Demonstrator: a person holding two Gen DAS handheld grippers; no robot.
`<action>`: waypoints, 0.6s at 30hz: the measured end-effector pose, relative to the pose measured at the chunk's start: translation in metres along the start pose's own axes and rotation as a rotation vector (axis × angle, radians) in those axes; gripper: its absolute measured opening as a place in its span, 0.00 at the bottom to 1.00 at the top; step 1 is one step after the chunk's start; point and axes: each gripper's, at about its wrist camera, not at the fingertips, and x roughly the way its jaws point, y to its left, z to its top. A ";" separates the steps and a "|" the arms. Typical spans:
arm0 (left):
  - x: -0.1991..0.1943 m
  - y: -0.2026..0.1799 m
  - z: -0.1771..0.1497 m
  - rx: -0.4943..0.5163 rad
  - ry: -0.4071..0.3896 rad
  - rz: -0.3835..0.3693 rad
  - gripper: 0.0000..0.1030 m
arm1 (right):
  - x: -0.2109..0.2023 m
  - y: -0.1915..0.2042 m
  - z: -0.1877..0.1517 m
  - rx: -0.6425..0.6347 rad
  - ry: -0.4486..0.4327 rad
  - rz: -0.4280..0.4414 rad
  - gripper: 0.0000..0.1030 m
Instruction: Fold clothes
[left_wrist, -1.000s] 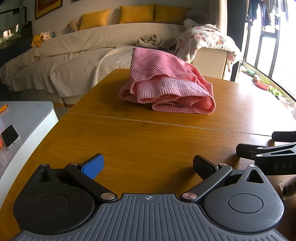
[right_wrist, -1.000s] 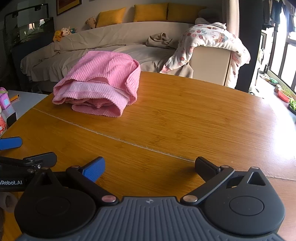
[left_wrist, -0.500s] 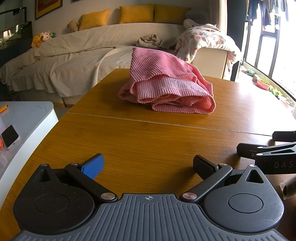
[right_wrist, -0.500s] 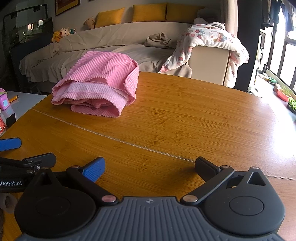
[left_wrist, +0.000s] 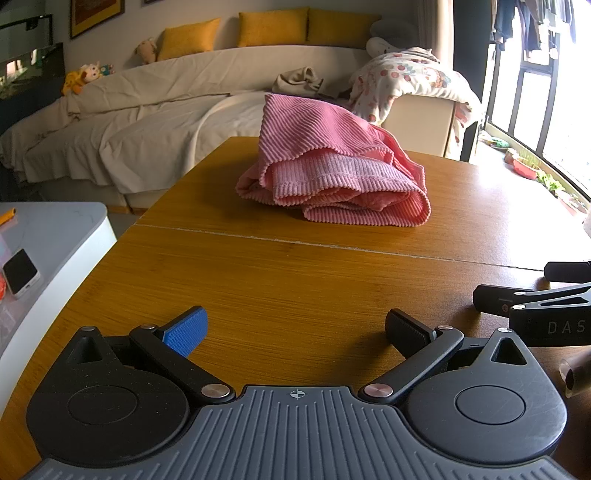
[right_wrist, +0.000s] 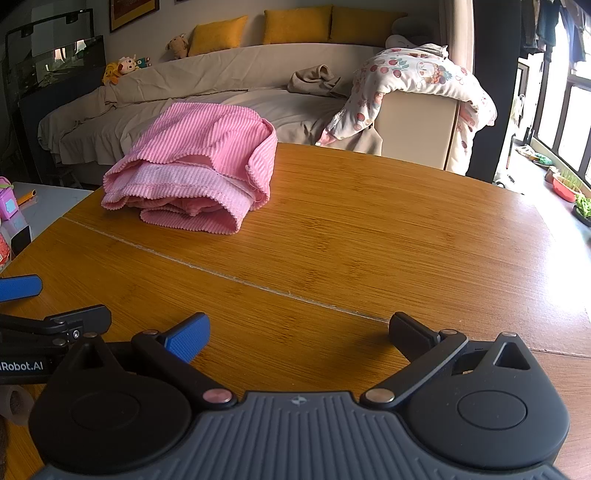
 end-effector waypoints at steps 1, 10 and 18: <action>0.000 0.000 0.000 0.000 0.000 0.000 1.00 | 0.000 0.000 0.000 0.000 0.000 0.000 1.00; 0.000 0.000 -0.001 -0.004 -0.002 -0.003 1.00 | 0.000 0.000 0.000 0.001 0.000 -0.002 1.00; -0.001 0.000 -0.001 -0.002 -0.002 -0.001 1.00 | 0.000 0.000 0.000 0.002 0.000 -0.004 1.00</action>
